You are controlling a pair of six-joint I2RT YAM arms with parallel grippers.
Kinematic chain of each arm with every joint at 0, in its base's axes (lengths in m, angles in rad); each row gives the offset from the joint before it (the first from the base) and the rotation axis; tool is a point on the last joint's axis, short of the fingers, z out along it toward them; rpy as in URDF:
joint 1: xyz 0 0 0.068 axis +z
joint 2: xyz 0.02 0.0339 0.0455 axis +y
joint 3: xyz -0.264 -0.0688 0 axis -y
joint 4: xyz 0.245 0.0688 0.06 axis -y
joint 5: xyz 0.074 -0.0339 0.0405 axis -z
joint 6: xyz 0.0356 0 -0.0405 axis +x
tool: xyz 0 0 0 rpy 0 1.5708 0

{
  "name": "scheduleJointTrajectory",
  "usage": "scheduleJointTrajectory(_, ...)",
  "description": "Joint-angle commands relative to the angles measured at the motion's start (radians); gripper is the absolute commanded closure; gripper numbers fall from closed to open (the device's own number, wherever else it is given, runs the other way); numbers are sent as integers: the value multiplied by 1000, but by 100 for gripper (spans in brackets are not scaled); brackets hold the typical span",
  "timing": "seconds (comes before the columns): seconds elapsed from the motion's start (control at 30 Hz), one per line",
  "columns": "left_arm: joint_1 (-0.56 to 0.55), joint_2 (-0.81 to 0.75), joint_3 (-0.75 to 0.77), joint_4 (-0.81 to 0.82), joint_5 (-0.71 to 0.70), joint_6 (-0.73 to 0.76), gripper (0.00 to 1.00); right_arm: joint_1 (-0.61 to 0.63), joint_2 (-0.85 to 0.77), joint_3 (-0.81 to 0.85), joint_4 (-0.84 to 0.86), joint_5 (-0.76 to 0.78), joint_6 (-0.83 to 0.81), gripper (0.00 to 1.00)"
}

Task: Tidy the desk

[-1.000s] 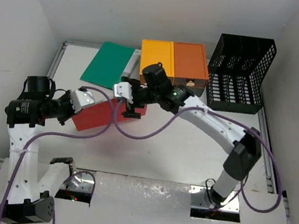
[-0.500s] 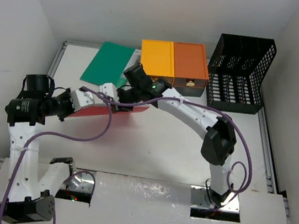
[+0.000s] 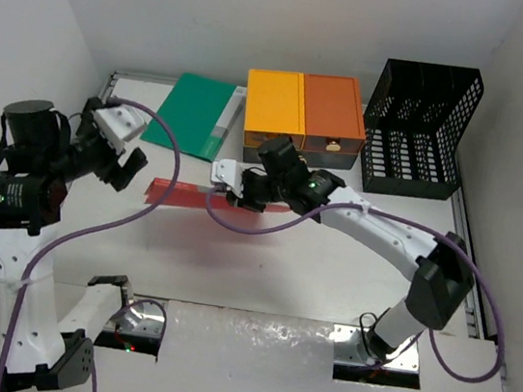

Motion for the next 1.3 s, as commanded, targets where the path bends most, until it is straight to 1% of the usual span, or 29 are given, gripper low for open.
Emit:
scheduleJointTrajectory(0.0,1,4,94,148,-50,-313,27,-23,-101,-70,158,54,106,100)
scheduleJointTrajectory(0.03,1,9,109,191,-74,-355,26,-40,-134,-97,181,53,119,100)
scheduleJointTrajectory(0.07,1,11,111,211,-135,-413,24,-47,-150,-108,186,56,150,100)
scheduleJointTrajectory(0.1,2,12,108,254,-174,-441,22,-57,-185,-129,195,62,162,100)
scheduleJointTrajectory(0.13,1,17,102,277,-256,-464,22,-63,-204,-140,201,79,188,100)
scheduleJointTrajectory(0.2,2,23,70,331,-344,-503,22,-88,-269,-174,224,85,233,100)
scheduleJointTrajectory(0.23,1,27,51,349,-366,-512,22,-102,-293,-182,229,77,248,100)
scheduleJointTrajectory(0.27,1,31,33,383,-379,-536,22,-115,-317,-188,228,64,264,100)
scheduleJointTrajectory(0.3,2,32,-7,398,-387,-547,22,-158,-366,-192,221,29,291,100)
scheduleJointTrajectory(0.33,2,34,-27,414,-380,-558,22,-183,-392,-192,215,-32,310,100)
scheduleJointTrajectory(0.4,1,37,-79,454,-355,-575,22,-239,-447,-199,235,-51,357,100)
scheduleJointTrajectory(0.43,2,43,-94,466,-353,-581,22,-257,-501,-202,244,-48,374,100)
scheduleJointTrajectory(0.53,2,61,-133,501,-360,-596,22,-304,-569,-194,284,74,406,100)
scheduleJointTrajectory(0.57,1,66,-148,512,-355,-596,22,-315,-574,-170,277,164,406,100)
scheduleJointTrajectory(0.6,2,70,-154,515,-350,-596,22,-323,-575,-153,271,203,402,100)
scheduleJointTrajectory(0.63,2,77,-168,521,-347,-593,22,-341,-575,-124,263,276,403,100)
scheduleJointTrajectory(0.73,2,86,-191,527,-337,-593,22,-381,-569,-79,263,358,405,100)
scheduleJointTrajectory(0.8,2,92,-205,524,-334,-584,22,-430,-557,-22,254,434,388,100)
scheduleJointTrajectory(0.87,2,97,-211,517,-350,-569,22,-519,-529,19,272,470,408,100)
scheduleJointTrajectory(0.93,2,97,-211,508,-369,-552,22,-598,-503,42,312,447,457,100)
scheduleJointTrajectory(0.97,2,95,-211,504,-381,-546,22,-679,-468,67,324,398,515,100)
scheduleJointTrajectory(1.0,2,93,-214,504,-387,-541,22,-717,-453,76,341,377,543,100)
scheduleJointTrajectory(1.03,2,92,-220,504,-390,-535,21,-784,-419,96,362,352,608,100)
scheduleJointTrajectory(1.1,2,95,-226,506,-392,-527,22,-841,-388,122,363,289,647,100)
scheduleJointTrajectory(1.17,2,103,-237,509,-396,-526,21,-905,-353,145,363,277,682,100)
scheduleJointTrajectory(1.2,1,106,-245,515,-396,-527,21,-931,-348,128,407,265,690,100)
scheduleJointTrajectory(1.27,2,126,-246,523,-401,-529,21,-945,-345,93,444,272,701,100)
